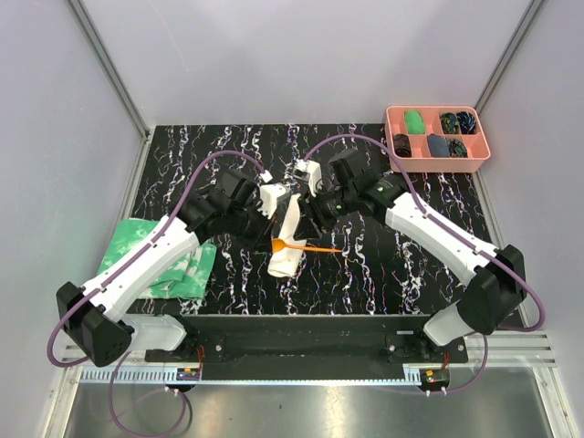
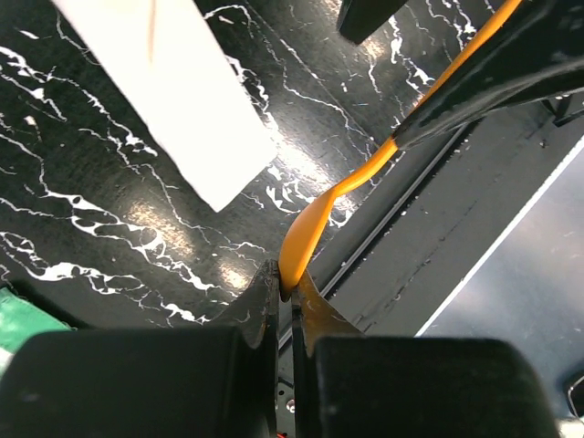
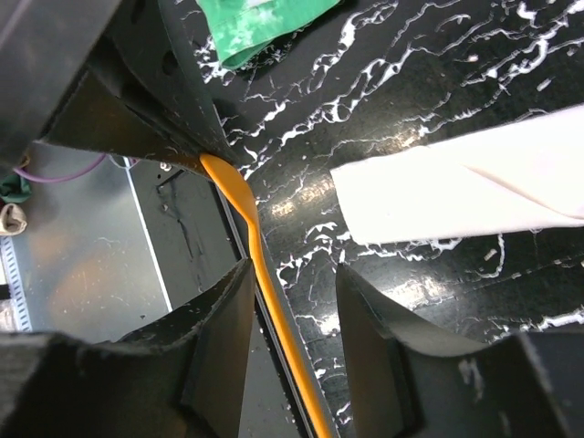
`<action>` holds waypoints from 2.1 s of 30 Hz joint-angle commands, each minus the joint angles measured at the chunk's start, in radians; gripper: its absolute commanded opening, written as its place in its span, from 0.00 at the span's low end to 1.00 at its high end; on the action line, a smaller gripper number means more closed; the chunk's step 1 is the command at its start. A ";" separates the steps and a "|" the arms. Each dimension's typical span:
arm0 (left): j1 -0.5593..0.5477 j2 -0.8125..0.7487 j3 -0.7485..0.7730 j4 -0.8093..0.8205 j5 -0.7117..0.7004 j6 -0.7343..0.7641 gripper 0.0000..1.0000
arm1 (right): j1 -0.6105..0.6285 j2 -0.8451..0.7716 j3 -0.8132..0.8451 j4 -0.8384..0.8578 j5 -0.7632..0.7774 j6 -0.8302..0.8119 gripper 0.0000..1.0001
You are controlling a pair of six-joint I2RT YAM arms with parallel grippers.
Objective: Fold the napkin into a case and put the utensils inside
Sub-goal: Pass from the left arm to the right, then pass from the right arm to the left
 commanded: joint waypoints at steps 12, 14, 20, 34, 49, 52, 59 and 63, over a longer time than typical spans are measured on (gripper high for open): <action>0.000 0.008 0.072 0.017 0.048 0.010 0.00 | 0.033 0.053 -0.118 0.171 -0.207 0.043 0.43; 0.000 0.008 0.070 0.017 0.048 0.012 0.00 | 0.033 0.045 -0.118 0.182 -0.215 0.043 0.43; 0.000 0.004 0.070 0.014 0.040 0.010 0.00 | 0.031 0.047 -0.135 0.203 -0.249 0.084 0.43; 0.147 -0.296 -0.132 0.278 -0.212 -0.348 0.59 | 0.031 -0.053 -0.357 0.864 0.088 0.675 0.00; 0.108 -0.513 -0.651 1.128 -0.009 -0.645 0.74 | 0.123 -0.050 -0.482 1.364 0.600 1.147 0.11; 0.074 -0.466 -0.641 1.185 0.002 -0.645 0.75 | 0.136 -0.033 -0.463 1.360 0.606 1.123 0.11; 0.063 -0.387 -0.618 1.235 0.138 -0.596 0.75 | 0.159 -0.033 -0.434 1.300 0.598 1.080 0.13; 0.055 -0.383 -0.618 1.254 0.191 -0.563 0.77 | 0.160 -0.021 -0.433 1.291 0.595 1.068 0.14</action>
